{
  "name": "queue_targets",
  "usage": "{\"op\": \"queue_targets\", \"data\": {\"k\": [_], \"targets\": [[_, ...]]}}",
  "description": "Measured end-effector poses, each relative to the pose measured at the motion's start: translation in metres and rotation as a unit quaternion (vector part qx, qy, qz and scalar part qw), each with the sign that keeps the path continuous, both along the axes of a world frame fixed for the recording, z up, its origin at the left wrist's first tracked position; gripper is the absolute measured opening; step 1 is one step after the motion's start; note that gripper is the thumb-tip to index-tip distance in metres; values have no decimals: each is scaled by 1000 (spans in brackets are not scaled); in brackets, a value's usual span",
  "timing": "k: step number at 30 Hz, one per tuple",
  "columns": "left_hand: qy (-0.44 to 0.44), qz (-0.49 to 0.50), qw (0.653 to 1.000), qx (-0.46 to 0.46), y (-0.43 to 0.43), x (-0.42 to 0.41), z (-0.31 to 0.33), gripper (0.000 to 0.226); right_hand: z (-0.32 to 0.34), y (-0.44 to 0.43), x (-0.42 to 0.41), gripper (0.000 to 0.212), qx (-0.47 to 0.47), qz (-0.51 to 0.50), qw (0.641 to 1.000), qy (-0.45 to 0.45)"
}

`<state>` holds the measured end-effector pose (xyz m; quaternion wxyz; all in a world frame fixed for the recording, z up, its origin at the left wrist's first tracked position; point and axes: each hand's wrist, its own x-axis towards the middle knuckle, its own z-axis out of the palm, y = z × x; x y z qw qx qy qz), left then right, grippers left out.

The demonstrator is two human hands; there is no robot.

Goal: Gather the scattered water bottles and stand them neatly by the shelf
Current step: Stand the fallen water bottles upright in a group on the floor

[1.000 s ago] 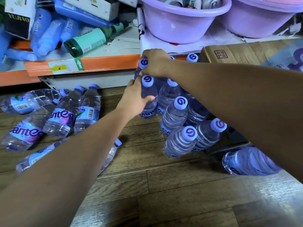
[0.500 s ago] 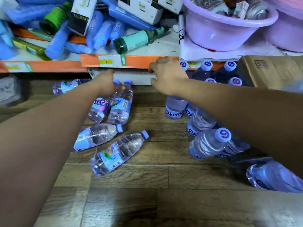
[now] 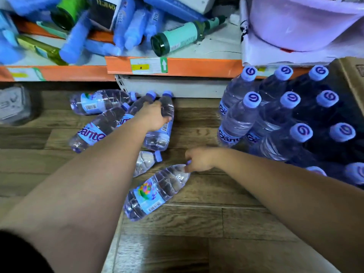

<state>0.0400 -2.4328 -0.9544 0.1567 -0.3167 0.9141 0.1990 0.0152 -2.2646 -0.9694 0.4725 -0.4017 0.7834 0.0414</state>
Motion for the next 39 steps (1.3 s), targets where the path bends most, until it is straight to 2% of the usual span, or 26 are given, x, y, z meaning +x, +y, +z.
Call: {"op": "queue_targets", "data": {"k": [3, 6, 10, 13, 16, 20, 21, 24, 25, 27, 30, 37, 39], "targets": [[34, 67, 997, -10, 2, -14, -20, 67, -6, -1, -3, 43, 22, -145, 978, -145], [44, 112, 991, -55, 5, -27, -36, 76, -16, 1, -6, 26, -6, -234, 947, -221], [33, 160, 985, -53, 15, -44, -42, 81, -28, -2, -5, 12, -49, -303, 913, -268], [45, 168, 985, 12, 22, -58, -40, 77, -32, -5, -5, 4, -69, -326, 897, -291], [51, 165, 984, 40, 29, -66, -37, 75, -35, -5, -4, 18, -76, -347, 884, -304], [50, 105, 993, 28, 33, -65, -25, 74, -34, -2, -5, 24, -76, -341, 884, -311], [54, 95, 993, 33, 32, -63, -18, 68, -33, 0, -6, 24, -74, -334, 886, -313], [109, 111, 986, 65, 24, -57, 1, 32, -27, 5, -4, 24, -80, -319, 893, -306], [124, 107, 985, 47, 21, -54, 8, 31, -24, 7, -2, 24, -86, -317, 895, -300], [125, 81, 989, -5, 17, -45, 21, 45, -17, 9, 3, 25, -97, -311, 901, -285], [115, 47, 992, -26, 16, -29, 43, 53, 1, 9, 11, 25, -125, -289, 914, -256], [111, -91, 985, -101, 21, 8, 92, 46, 48, 4, 29, 27, -214, -268, 926, -160], [108, -107, 982, -112, 21, 20, 100, 40, 60, 8, 31, 19, -235, -255, 931, -116]]}}
